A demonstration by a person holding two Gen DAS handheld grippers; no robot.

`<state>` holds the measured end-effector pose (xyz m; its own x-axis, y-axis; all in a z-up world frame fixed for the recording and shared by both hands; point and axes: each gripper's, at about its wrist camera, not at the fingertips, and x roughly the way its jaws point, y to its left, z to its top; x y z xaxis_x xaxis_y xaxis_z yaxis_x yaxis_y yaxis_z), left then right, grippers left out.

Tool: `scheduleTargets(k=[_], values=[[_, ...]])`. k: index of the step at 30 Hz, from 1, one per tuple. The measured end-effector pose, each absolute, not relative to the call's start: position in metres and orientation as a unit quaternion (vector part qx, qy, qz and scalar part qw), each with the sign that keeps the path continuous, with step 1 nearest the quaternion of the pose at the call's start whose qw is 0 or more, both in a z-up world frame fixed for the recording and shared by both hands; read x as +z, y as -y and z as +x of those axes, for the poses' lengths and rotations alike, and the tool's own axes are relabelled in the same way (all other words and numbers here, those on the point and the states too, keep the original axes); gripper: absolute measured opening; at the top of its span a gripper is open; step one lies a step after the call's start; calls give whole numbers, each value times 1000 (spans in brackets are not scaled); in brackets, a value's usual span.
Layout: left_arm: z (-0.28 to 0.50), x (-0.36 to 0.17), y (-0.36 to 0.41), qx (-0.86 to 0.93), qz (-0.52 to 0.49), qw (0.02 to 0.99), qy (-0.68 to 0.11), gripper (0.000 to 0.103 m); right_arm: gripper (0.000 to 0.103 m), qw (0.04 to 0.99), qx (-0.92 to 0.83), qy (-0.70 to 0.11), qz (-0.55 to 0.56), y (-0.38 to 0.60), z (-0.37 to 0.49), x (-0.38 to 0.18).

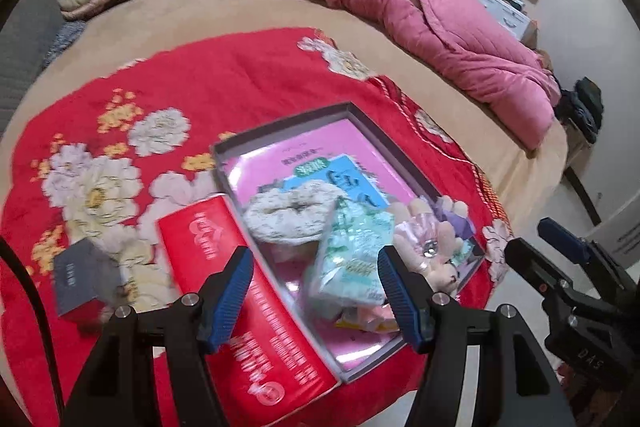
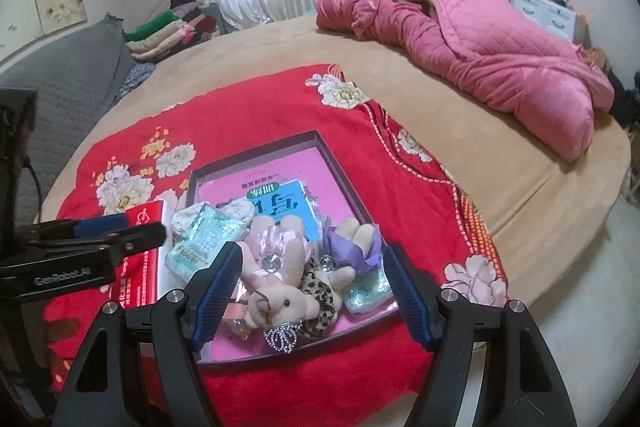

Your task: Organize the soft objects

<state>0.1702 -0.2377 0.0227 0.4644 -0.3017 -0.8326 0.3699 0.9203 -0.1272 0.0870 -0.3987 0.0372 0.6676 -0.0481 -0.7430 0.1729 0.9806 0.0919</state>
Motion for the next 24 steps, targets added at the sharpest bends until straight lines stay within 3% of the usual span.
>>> scheduleTargets(k=[5, 7, 24], values=[[151, 35, 222, -181, 44, 869, -459, 64, 75, 913, -50, -397, 83, 384, 79, 47], [144, 40, 216, -183, 46, 870, -456, 64, 80, 912, -50, -400, 80, 376, 77, 48], [95, 40, 168, -195, 36, 872, -448, 64, 80, 915, -108, -379, 89, 335, 36, 59]])
